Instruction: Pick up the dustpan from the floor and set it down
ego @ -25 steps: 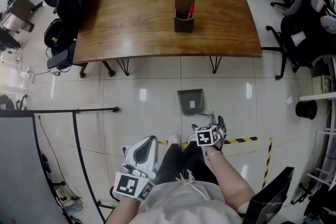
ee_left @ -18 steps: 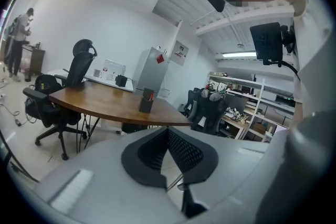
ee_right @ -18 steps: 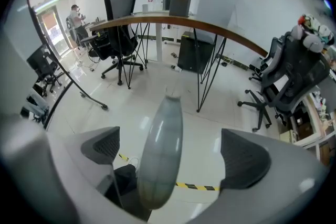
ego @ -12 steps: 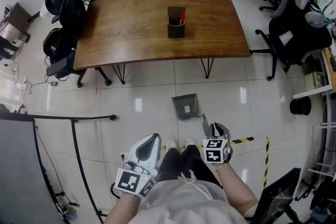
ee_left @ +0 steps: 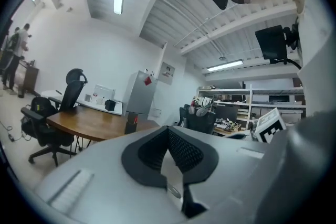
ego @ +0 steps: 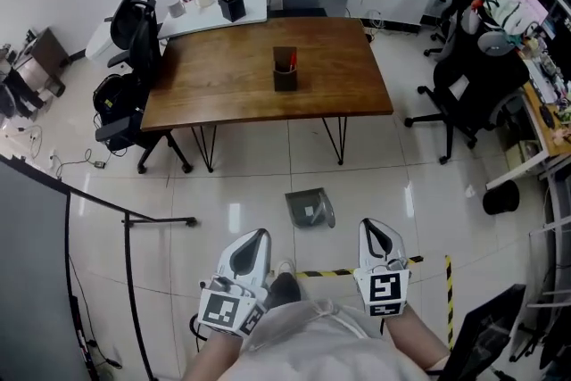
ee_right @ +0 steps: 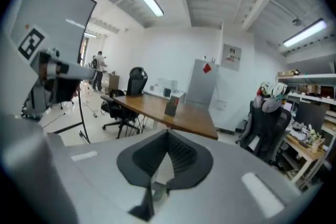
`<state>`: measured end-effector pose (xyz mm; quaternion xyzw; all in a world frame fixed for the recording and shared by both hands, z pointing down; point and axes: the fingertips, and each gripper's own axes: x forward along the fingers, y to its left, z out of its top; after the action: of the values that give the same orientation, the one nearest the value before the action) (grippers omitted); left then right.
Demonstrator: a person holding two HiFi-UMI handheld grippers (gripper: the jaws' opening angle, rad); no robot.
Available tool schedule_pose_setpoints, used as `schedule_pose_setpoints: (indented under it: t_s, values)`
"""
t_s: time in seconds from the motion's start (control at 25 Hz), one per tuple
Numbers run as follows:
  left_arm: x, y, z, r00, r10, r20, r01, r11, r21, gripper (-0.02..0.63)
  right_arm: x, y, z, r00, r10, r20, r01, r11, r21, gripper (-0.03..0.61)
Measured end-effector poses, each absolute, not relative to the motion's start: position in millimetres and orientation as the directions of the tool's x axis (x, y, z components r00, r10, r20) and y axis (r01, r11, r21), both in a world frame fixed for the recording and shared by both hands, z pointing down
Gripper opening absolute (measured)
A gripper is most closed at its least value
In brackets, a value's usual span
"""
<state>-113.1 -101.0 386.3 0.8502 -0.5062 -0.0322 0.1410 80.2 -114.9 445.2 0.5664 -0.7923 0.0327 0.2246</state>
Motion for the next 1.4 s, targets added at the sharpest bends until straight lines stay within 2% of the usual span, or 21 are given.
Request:
schedule_pose_setpoints:
  t_s: [0.12, 0.28, 0.4, 0.68, 0.88, 1.16, 1.4]
  values:
    - [-87.2, -51.1, 367.4, 0.448, -0.892, 0.062, -0.871, -0.42, 0.253, 0.014, 85.6, -70.5, 382.9, -0.364, -0.904, 0.224, -0.896, 0.405, 0.18, 0.002]
    - [-48.4, 16.2, 356.6, 0.416, -0.907, 0.057, -0.888, -0.392, 0.24, 0.014, 89.7, -3.2, 334.1, -0.455, -0.885, 0.097, -0.867, 0.466, 0.177, 0.002]
    - [-27.0, 50.8, 351.1, 0.416, -0.907, 0.069, -0.891, -0.39, 0.233, 0.014, 90.4, 33.1, 321.1, -0.485, -0.87, 0.085, -0.849, 0.492, 0.193, 0.002]
    - [-15.5, 94.4, 310.5, 0.414, -0.91, 0.011, -0.895, -0.405, 0.186, 0.014, 85.8, 85.0, 286.8, -0.496, -0.868, 0.001, -0.85, 0.485, 0.204, 0.002]
    - [-24.3, 127.6, 299.1, 0.433, -0.901, -0.01, -0.886, -0.428, 0.176, 0.014, 68.1, 118.0, 272.2, -0.486, -0.874, -0.023, -0.859, 0.472, 0.2, 0.002]
    - [-60.4, 163.5, 303.0, 0.456, -0.89, 0.006, -0.873, -0.446, 0.195, 0.014, 20.7, 162.1, 295.6, -0.495, -0.867, 0.058, -0.835, 0.493, 0.246, 0.002]
    - [-52.4, 183.0, 303.4, 0.458, -0.889, -0.003, -0.872, -0.45, 0.191, 0.014, 18.1, 192.9, 297.6, -0.53, -0.846, 0.063, -0.816, 0.529, 0.235, 0.002]
